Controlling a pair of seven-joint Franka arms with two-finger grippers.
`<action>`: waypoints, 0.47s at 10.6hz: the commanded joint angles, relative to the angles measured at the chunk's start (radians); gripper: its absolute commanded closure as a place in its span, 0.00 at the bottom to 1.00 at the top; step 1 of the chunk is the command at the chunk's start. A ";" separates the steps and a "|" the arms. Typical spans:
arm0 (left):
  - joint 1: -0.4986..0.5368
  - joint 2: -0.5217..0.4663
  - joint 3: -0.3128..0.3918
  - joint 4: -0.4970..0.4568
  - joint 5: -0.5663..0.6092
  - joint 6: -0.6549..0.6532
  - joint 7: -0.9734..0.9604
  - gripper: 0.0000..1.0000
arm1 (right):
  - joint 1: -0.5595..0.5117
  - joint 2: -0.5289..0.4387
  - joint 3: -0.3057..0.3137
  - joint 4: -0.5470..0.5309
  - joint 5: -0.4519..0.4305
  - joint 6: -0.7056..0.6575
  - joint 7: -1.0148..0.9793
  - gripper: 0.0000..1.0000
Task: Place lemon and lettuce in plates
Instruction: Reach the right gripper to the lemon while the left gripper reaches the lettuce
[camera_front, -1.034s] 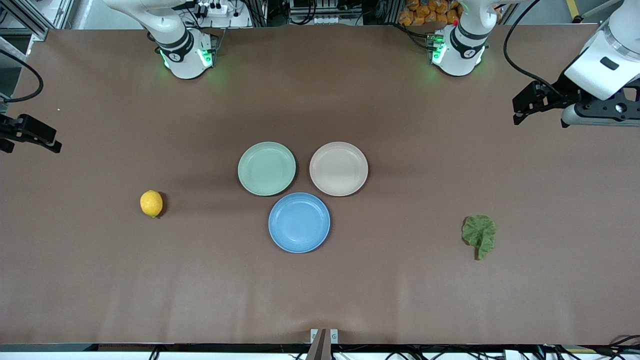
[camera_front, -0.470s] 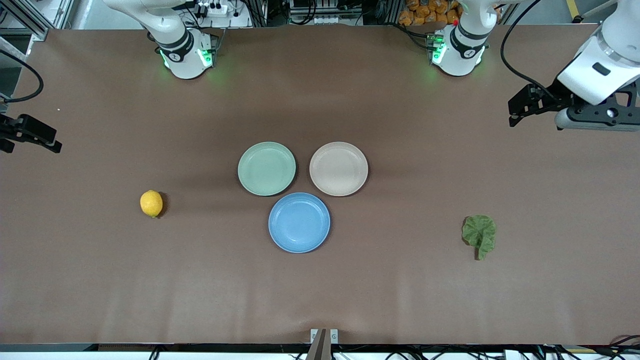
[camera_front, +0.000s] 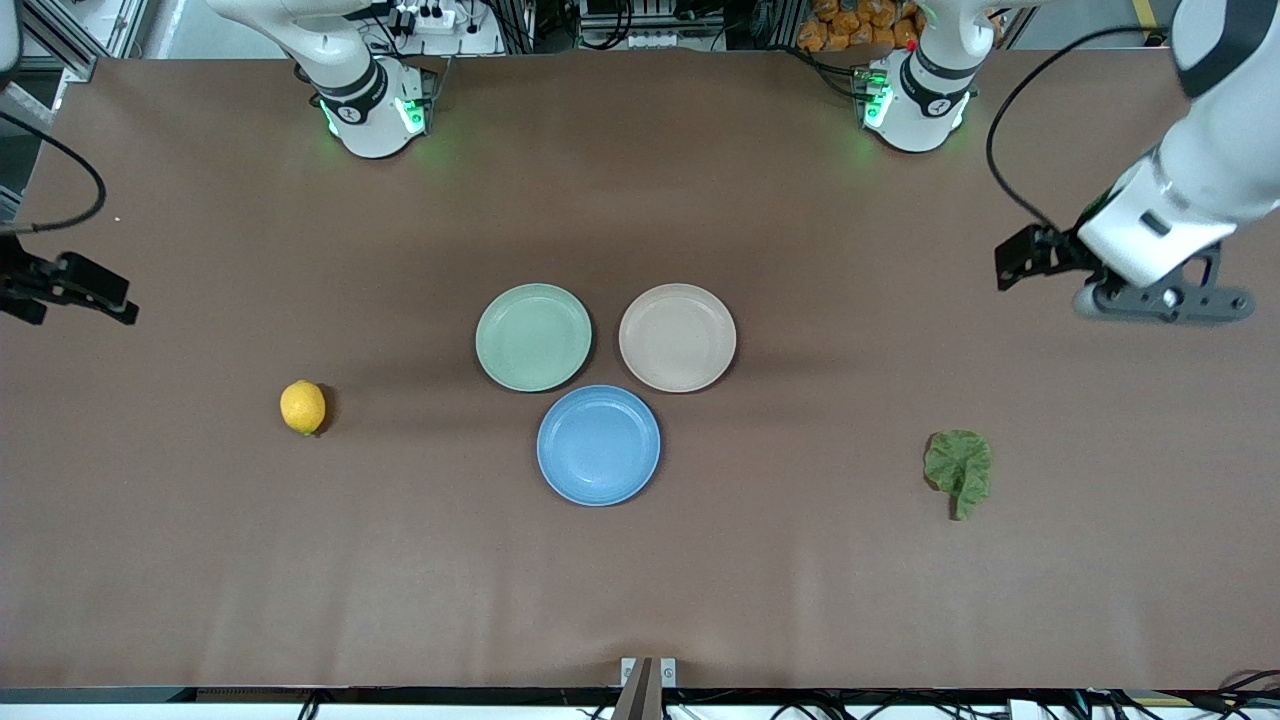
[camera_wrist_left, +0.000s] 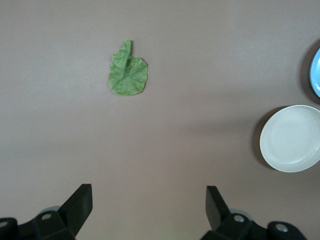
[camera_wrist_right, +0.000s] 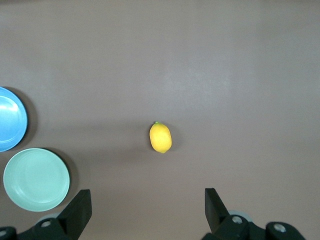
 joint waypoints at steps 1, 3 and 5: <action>0.002 0.083 -0.003 0.023 0.039 0.041 0.008 0.00 | -0.010 0.001 0.004 -0.082 0.012 0.073 -0.003 0.00; 0.006 0.155 -0.003 0.021 0.073 0.098 0.013 0.00 | -0.013 0.018 0.004 -0.162 0.012 0.150 -0.053 0.00; 0.014 0.233 -0.001 0.019 0.132 0.171 0.037 0.00 | -0.023 0.021 0.004 -0.245 0.014 0.224 -0.126 0.00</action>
